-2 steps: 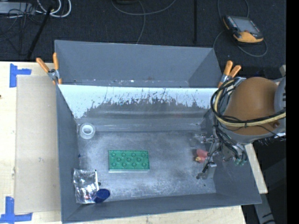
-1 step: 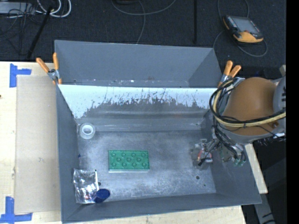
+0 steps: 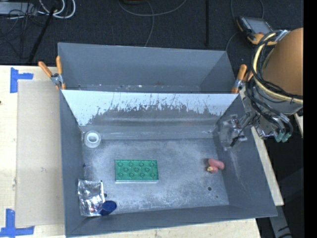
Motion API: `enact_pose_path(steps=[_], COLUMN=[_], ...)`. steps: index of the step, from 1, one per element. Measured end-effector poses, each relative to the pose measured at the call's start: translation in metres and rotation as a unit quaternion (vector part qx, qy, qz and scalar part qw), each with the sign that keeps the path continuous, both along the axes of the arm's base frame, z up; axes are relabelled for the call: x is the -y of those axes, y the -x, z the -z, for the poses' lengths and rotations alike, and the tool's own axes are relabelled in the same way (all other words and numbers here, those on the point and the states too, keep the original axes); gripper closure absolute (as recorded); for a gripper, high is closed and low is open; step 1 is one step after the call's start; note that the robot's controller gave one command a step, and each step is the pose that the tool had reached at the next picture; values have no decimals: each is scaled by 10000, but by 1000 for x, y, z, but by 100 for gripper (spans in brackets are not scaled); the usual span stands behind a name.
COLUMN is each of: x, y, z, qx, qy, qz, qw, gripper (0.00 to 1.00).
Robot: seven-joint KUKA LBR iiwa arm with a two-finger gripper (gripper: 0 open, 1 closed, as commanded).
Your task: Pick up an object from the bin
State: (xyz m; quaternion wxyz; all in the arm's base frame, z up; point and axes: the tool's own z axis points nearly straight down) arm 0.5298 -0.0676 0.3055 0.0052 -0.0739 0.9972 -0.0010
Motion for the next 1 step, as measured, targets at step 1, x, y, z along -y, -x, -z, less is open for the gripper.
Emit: enact_pose_path(steps=[1], x=[-74], y=[11], z=[131], qx=[-101], qy=[-18], qz=[478], qw=[9988], gripper=[100])
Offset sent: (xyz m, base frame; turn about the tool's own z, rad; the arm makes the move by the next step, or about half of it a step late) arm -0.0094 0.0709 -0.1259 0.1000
